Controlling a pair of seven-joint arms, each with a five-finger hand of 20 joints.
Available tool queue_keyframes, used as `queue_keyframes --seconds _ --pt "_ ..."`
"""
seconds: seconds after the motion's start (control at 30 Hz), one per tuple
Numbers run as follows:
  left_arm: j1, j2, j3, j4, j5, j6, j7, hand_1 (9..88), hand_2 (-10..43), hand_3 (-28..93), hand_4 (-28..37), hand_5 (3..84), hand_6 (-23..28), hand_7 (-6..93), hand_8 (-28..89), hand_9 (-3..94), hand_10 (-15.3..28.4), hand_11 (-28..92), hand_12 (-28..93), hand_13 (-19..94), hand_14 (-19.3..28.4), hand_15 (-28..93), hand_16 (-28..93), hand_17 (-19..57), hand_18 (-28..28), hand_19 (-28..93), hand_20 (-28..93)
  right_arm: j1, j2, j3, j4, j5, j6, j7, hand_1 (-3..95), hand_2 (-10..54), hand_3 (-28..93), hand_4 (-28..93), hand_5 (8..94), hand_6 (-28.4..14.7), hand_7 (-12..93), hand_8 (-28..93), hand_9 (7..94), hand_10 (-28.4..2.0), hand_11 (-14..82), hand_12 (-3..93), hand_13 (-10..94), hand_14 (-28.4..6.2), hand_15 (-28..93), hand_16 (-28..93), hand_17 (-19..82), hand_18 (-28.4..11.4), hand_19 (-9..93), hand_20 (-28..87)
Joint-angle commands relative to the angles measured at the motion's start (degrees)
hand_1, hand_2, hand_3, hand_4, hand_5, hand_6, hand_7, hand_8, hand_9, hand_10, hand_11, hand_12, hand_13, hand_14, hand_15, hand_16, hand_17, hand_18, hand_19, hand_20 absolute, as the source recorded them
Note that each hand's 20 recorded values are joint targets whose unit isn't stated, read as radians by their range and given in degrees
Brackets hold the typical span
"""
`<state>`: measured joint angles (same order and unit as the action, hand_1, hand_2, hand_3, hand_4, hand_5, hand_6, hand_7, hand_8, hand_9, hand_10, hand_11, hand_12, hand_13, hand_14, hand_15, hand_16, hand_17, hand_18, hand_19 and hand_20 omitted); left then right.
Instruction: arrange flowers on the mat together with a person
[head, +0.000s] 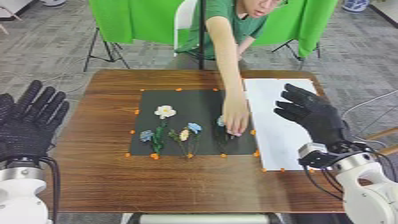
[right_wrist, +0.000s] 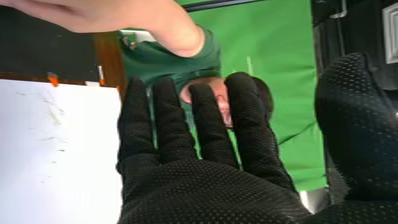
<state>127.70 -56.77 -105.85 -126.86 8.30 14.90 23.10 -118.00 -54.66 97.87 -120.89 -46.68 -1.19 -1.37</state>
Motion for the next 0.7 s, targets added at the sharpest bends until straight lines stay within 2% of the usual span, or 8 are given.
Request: queue_keyframes --seconds 0.03,0.17,0.23,0.4,0.7 --pt "1.3 -0.08 -0.70 -0.20 -1.34 0.63 0.81 23.3 15.4 74 -28.3 46.1 8.5 12.4 -9 40.4 15.5 19 10 30 15.4 33 -7 -6.4 15.4 37 14 -0.1 -0.4 -0.4 0.2 -0.7 -0.6 0.6 26.7 0.3 75 -22 40.3 -2.7 13 -9 36.2 -12.9 3.3 15.9 31 -14.4 8 28 10 -17.0 37 13" --pt "1.6 -0.35 -0.98 -0.36 -1.41 0.62 1.31 23.3 15.5 74 -28.3 46.1 8.5 12.4 -9 40.6 15.5 19 10 30 15.3 33 -7 -6.4 15.4 37 14 0.1 -0.4 -0.5 0.1 -0.6 -0.9 0.7 26.6 0.3 75 -22 40.4 -2.6 13 -9 36.2 -12.9 3.3 15.9 31 -14.3 8 28 11 -17.0 37 13" --pt "1.4 -0.22 -0.82 -0.22 -2.09 0.21 1.47 22.8 16.1 74 -28.3 46.2 8.5 12.4 -9 40.8 15.4 19 10 30 15.2 33 -7 -6.4 15.4 37 14 0.2 -0.3 -0.6 0.1 -0.8 -0.9 0.4 26.7 0.3 75 -22 40.3 -2.7 13 -9 36.2 -12.9 3.3 15.9 31 -14.3 8 28 11 -17.0 37 13" --pt "1.4 -0.50 -0.67 -0.26 -2.12 0.31 1.76 21.1 19.3 70 -28.3 46.9 8.1 12.3 -9 41.7 14.8 19 9 30 15.3 33 -7 -6.4 15.4 37 14 0.1 -0.2 -0.7 0.0 -0.5 -0.5 0.3 26.6 0.4 75 -22 40.2 -2.7 13 -9 36.2 -12.9 3.3 15.9 31 -14.4 8 27 11 -17.0 37 13" --pt "1.8 -0.61 -0.77 -0.41 -2.44 0.20 2.05 20.3 20.4 68 -28.3 47.4 8.1 11.6 -9 42.4 14.9 18 9 31 15.1 32 -7 -6.3 15.5 37 14 1.1 0.1 -1.5 0.2 -0.4 -0.8 0.2 26.3 0.2 75 -22 40.1 -2.7 12 -9 36.0 -12.9 3.2 15.9 31 -14.4 8 27 11 -17.0 37 13"
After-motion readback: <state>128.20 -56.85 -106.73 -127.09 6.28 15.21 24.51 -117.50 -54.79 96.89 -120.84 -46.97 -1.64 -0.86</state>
